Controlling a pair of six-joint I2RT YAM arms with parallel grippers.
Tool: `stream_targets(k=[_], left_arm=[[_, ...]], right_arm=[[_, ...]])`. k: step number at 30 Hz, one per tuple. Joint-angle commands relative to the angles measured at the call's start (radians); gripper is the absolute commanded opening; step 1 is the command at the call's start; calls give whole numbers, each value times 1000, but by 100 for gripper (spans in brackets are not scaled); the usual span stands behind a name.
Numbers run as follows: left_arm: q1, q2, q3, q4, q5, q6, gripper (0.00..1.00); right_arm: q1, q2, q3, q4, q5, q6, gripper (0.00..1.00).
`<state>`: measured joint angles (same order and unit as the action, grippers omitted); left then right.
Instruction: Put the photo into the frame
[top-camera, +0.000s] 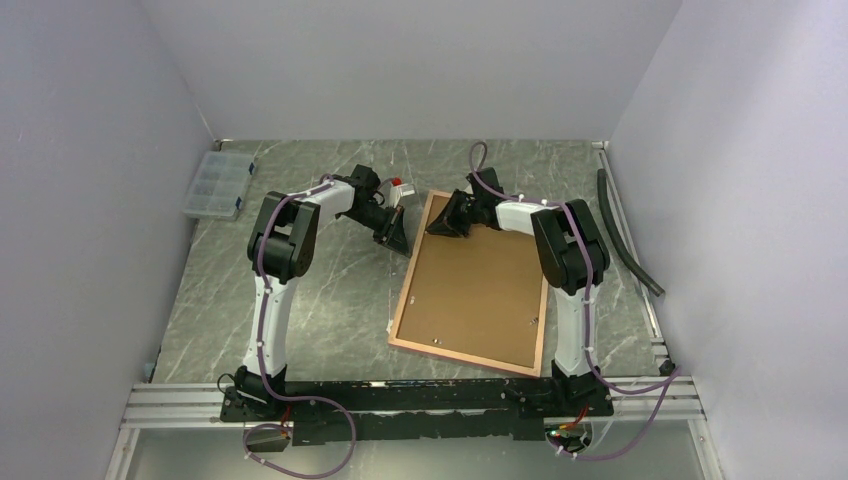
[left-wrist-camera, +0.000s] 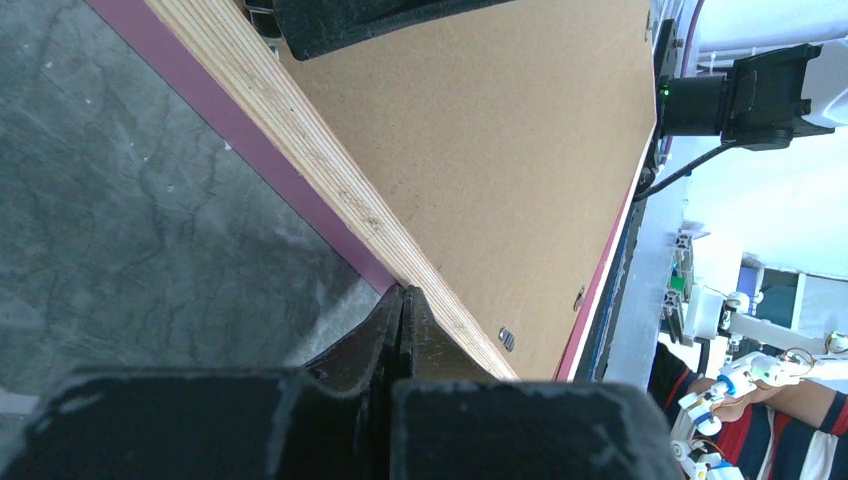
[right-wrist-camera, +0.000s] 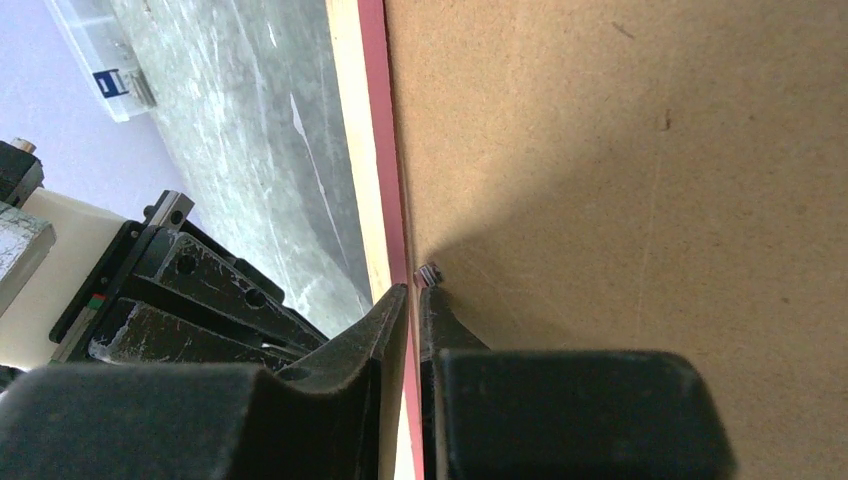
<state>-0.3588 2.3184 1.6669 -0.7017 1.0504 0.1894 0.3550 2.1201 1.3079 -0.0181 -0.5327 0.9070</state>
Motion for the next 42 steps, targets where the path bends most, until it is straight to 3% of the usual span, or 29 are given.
stream_targets(k=[1, 12, 19, 34, 42], left_arm=[[-38, 50, 1, -10, -45, 26, 3], [-46, 59, 5, -24, -40, 39, 3], [-48, 62, 6, -25, -41, 43, 3], [-47, 56, 12, -52, -45, 62, 3], [-26, 21, -14, -29, -42, 42, 3]], right_arm=[[33, 47, 9, 62, 58, 33, 13], [58, 47, -57, 208, 85, 132, 10], [100, -7, -173, 351, 138, 237, 22], [133, -29, -201, 380, 189, 282, 25], [131, -84, -225, 307, 164, 232, 26]])
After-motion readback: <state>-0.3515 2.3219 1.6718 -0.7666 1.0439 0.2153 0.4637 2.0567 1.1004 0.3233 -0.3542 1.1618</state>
